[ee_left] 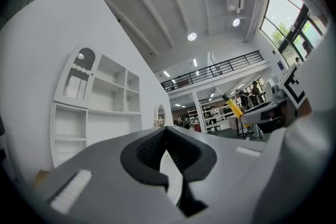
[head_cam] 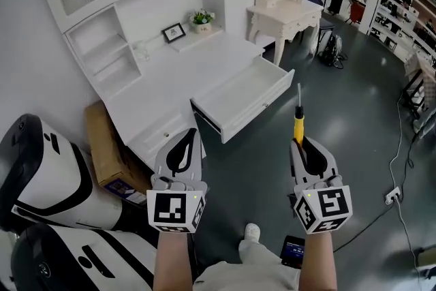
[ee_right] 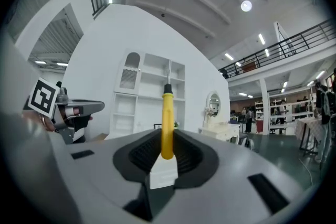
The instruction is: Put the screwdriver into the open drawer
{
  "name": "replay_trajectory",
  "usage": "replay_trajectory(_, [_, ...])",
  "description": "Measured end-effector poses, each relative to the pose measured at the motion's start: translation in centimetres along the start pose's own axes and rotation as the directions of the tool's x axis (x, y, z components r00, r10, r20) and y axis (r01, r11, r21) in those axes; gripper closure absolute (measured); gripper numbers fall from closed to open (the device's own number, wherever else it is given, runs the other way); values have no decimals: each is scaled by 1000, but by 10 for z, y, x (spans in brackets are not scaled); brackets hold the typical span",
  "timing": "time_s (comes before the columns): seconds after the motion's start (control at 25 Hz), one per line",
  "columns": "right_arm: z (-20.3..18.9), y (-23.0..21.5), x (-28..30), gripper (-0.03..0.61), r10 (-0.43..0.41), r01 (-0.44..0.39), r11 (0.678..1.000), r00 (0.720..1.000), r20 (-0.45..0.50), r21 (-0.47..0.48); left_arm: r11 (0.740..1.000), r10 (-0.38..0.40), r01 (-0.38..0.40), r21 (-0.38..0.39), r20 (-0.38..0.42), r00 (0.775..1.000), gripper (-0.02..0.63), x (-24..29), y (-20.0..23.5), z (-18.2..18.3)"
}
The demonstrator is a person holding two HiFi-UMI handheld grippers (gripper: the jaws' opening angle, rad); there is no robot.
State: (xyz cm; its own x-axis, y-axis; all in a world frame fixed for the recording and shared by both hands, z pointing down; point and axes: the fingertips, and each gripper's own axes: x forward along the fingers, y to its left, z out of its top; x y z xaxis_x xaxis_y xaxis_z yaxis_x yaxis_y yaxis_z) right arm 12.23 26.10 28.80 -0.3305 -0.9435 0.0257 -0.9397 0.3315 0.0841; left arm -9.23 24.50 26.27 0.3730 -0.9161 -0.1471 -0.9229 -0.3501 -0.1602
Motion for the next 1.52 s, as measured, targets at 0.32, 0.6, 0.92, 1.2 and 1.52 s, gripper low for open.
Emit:
replay_trajectory(0.32, [5, -49, 67, 505, 80, -80, 997, 997, -8, -19, 998, 61, -61, -10, -15, 998, 604, 75, 1, -6])
replay_trajectory(0.6, [2, -81, 98, 505, 112, -112, 993, 994, -11, -20, 995, 98, -98, -8, -20, 995, 604, 114, -4, -10])
replay_trajectory(0.92, [-16, -103, 127, 505, 109, -109, 994, 994, -29, 25, 994, 110, -109, 12, -39, 993, 604, 145, 3, -22])
replay_trajectory(1.2, [-22, -124, 162, 505, 72, -70, 996, 997, -40, 48, 995, 101, -100, 12, -32, 994, 604, 190, 23, -31])
replay_trajectory(1.52, [-24, -125, 236, 505, 55, -52, 998, 997, -54, 43, 997, 80, -80, -4, -41, 996, 604, 249, 69, -57])
